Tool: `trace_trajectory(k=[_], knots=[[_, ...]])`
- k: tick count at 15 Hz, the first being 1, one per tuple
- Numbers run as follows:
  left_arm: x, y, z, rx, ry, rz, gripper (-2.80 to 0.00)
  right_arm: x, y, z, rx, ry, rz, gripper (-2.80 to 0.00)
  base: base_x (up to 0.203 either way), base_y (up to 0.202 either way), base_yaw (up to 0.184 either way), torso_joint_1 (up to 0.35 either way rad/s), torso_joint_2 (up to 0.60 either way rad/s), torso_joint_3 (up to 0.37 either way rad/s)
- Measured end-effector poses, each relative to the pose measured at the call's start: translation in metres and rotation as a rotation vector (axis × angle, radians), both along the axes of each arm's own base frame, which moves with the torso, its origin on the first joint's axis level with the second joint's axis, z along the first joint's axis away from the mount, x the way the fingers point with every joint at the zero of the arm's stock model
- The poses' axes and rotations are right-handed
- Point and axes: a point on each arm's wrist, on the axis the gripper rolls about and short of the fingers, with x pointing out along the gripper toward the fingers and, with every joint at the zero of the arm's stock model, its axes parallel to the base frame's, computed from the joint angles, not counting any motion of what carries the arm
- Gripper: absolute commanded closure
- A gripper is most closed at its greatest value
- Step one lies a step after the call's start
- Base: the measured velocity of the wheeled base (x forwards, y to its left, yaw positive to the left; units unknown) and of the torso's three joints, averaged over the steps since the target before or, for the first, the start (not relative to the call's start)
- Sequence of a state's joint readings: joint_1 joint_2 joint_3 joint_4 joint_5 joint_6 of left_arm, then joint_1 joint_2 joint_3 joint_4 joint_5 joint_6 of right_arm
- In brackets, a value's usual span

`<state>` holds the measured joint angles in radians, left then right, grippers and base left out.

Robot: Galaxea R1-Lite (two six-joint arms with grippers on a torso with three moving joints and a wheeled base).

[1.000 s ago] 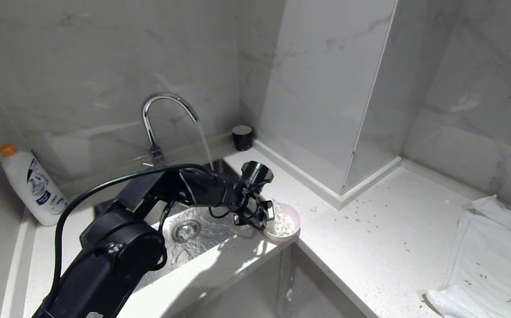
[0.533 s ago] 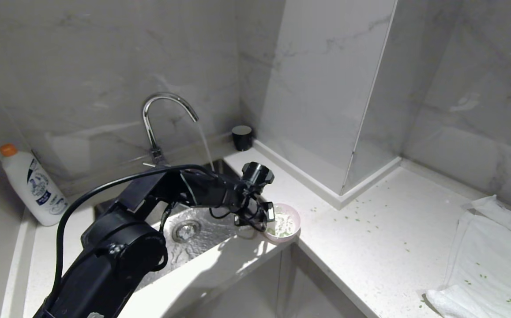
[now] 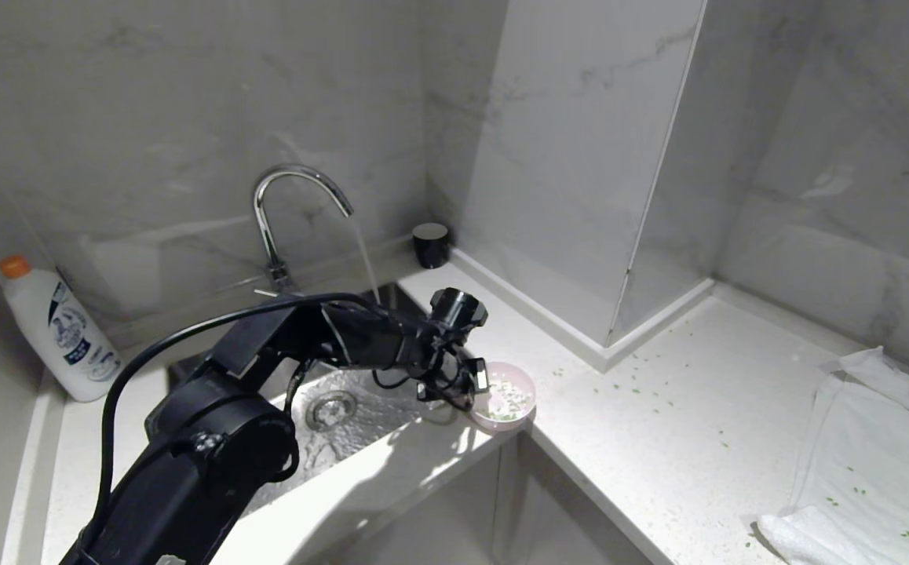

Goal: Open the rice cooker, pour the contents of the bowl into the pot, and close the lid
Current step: Place the bowl on the table

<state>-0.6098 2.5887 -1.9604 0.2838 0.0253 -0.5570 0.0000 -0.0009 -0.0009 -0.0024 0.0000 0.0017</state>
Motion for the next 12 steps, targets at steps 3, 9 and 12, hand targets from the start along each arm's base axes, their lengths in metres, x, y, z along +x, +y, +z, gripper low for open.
trace_trajectory(k=[3, 9, 12], knots=[[0.000, 0.000, 0.003, -0.005, -0.003, 0.001, -2.80, 0.000, 0.000, 0.000, 0.000, 0.000, 0.000, 0.00, 0.000, 0.000, 0.000, 0.000, 0.00, 0.000], [-0.002, 0.000, 0.025, -0.043, -0.042, 0.000, -2.80, 0.000, 0.000, 0.000, 0.000, 0.000, 0.000, 0.00, 0.000, 0.000, 0.000, 0.000, 0.00, 0.000], [-0.004, 0.005, 0.038, -0.049, -0.039, 0.015, -2.80, 0.000, 0.000, 0.000, 0.000, 0.000, 0.000, 0.00, 0.000, 0.000, 0.000, 0.000, 0.00, 0.000]])
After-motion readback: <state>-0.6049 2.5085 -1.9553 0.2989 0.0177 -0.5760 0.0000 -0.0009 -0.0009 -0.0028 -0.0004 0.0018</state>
